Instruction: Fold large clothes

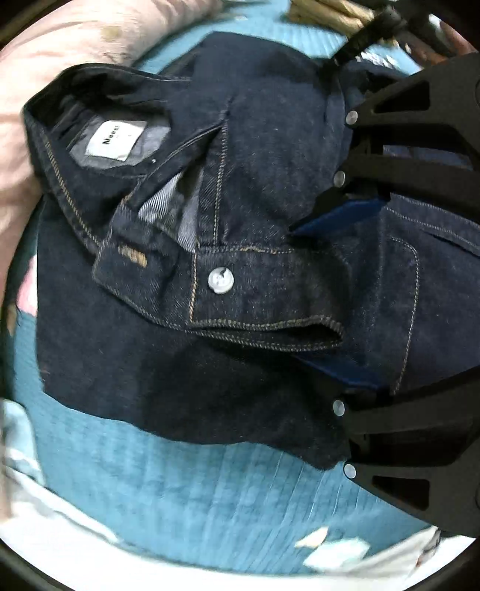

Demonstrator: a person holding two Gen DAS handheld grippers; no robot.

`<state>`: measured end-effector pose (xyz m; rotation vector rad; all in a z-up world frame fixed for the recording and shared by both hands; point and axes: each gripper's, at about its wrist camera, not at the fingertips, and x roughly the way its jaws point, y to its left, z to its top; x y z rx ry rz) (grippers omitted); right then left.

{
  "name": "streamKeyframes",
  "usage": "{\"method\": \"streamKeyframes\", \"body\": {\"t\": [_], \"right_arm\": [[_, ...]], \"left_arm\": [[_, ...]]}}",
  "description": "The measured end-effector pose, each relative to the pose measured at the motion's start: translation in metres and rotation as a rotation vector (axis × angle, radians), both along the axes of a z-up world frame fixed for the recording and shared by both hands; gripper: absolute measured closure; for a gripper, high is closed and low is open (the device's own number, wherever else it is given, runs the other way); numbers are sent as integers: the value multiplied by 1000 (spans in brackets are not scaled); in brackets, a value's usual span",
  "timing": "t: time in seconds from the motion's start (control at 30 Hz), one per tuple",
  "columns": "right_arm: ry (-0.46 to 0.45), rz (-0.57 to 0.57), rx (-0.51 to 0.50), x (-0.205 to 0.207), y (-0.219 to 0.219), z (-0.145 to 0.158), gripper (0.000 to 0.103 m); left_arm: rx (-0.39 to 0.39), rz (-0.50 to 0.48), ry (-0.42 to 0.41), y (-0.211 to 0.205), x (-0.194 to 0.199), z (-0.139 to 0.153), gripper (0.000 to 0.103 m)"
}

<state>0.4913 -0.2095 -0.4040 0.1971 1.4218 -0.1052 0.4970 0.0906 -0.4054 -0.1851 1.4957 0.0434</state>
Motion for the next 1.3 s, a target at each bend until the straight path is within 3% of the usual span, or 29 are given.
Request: {"method": "streamKeyframes", "body": {"t": [0.17,0.23,0.4,0.43,0.47,0.5,0.6,0.7,0.77,0.83,0.87,0.9,1.0,1.2,1.3], "right_arm": [[-115,17,77,0,14,48,103],[-150,52,157,5,26,68,103],[-153,153,268,22,73,72,103],[-142,167,290,24,78,68,102],[-135,170,289,25,80,67,103],[-128,171,276,26,85,62,102],[-59,122,334,32,79,38,102],[-39,137,304,34,89,20,102],[-34,136,309,35,88,12,103],[-36,131,297,36,81,9,103],[-41,131,266,36,79,10,103],[-45,120,218,36,71,10,103],[-26,51,275,35,42,5,103],[-37,10,150,28,-1,6,103],[-29,-39,152,24,-26,3,103]], "left_arm": [[40,-26,-46,-9,0,34,45],[70,-51,-80,-16,-2,56,45],[-60,-138,-163,-42,6,89,45],[-66,-148,-156,-47,11,86,48],[-58,-147,-144,-51,18,79,65],[-68,-134,-132,-48,20,73,69],[-160,-94,-68,-42,26,40,69],[-91,-103,-19,-44,32,4,82],[-102,-99,-21,-41,34,-6,83],[-70,-101,-22,-38,35,-5,101],[-40,-98,-20,-34,37,-5,101],[-70,-87,-13,-26,38,-6,101],[-113,-57,-2,-10,40,-5,101],[-102,-96,-7,-8,37,4,101],[-102,-104,-7,-8,34,9,101]]}}
